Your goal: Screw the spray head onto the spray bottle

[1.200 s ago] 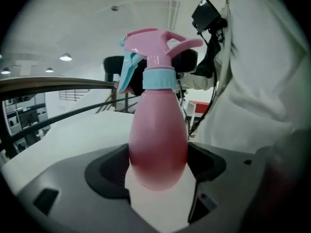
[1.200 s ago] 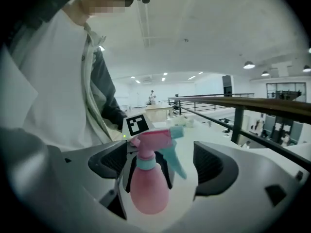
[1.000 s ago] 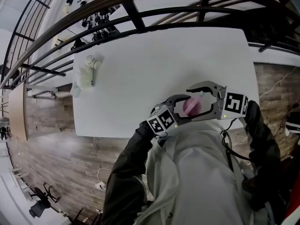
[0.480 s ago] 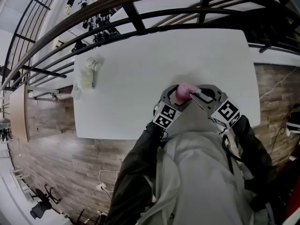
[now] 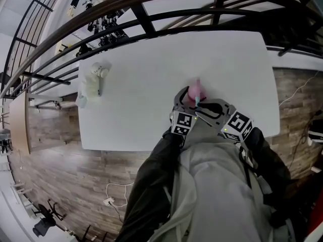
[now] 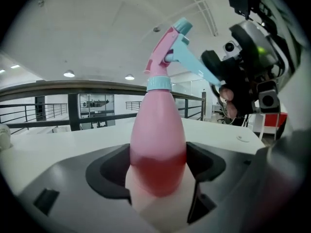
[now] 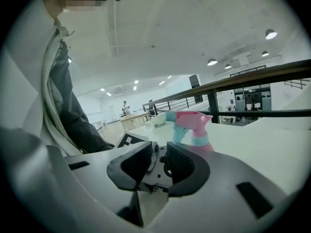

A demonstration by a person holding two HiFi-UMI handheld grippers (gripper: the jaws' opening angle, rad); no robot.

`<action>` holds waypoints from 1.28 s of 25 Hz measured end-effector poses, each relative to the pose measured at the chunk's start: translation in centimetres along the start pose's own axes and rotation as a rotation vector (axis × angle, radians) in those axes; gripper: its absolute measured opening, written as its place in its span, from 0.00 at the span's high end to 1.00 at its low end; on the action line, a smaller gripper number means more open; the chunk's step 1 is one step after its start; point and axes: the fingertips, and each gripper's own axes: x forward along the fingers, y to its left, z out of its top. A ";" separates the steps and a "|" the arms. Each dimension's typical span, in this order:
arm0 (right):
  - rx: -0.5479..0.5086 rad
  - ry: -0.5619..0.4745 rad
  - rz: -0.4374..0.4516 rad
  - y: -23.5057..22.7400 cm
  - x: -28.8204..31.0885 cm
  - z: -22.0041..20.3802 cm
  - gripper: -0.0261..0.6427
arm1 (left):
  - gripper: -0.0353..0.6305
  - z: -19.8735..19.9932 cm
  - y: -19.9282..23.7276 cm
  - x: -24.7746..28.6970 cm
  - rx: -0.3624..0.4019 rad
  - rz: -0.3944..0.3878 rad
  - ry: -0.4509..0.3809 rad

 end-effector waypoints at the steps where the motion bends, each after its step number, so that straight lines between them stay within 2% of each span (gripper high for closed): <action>1: -0.019 -0.019 0.013 0.1 -0.7 0.3 0.85 | 0.39 0.1 -0.4 0.2 -0.003 -0.006 -0.001; 3: -0.062 -0.091 -0.002 -0.6 -2.9 1.7 0.85 | 0.39 0.0 -1.3 0.7 -0.008 -0.024 0.000; 6: -0.059 -0.221 -0.106 -4.2 -5.6 4.4 0.85 | 0.39 -0.1 -1.3 0.8 -0.020 -0.062 0.001; 7: -0.061 -0.213 -0.124 -5.6 -5.7 4.6 0.78 | 0.39 -0.1 -1.1 0.8 -0.021 -0.075 0.001; 8: -0.078 -0.172 -0.122 -6.7 -5.2 4.3 0.55 | 0.39 -0.1 -1.0 0.8 -0.020 -0.089 0.001; 9: -0.115 -0.105 -0.103 -7.2 -4.4 3.6 0.48 | 0.39 -0.2 -0.9 0.8 -0.017 -0.101 0.002; 12: -0.296 0.083 -0.009 -6.7 -1.4 1.9 0.41 | 0.39 -0.2 -1.2 0.6 0.001 -0.127 0.008; 15: -0.375 0.086 0.031 -6.4 0.9 2.7 0.41 | 0.39 -0.2 -1.8 0.8 0.021 -0.134 0.020; 19: -0.336 0.049 -0.021 -7.5 2.9 3.6 0.42 | 0.39 -0.2 -1.8 1.0 0.033 -0.127 0.032; 22: -0.302 0.066 -0.054 -7.4 2.6 3.4 0.43 | 0.39 -0.4 -1.6 1.0 0.022 -0.133 0.034; 27: -0.156 0.054 0.001 -4.9 -0.4 2.4 0.43 | 0.39 -0.4 -1.6 1.2 0.008 -0.141 0.039; 32: -0.060 0.037 -0.013 -2.7 -1.8 1.9 0.43 | 0.39 -0.5 -1.7 1.1 0.002 -0.142 0.046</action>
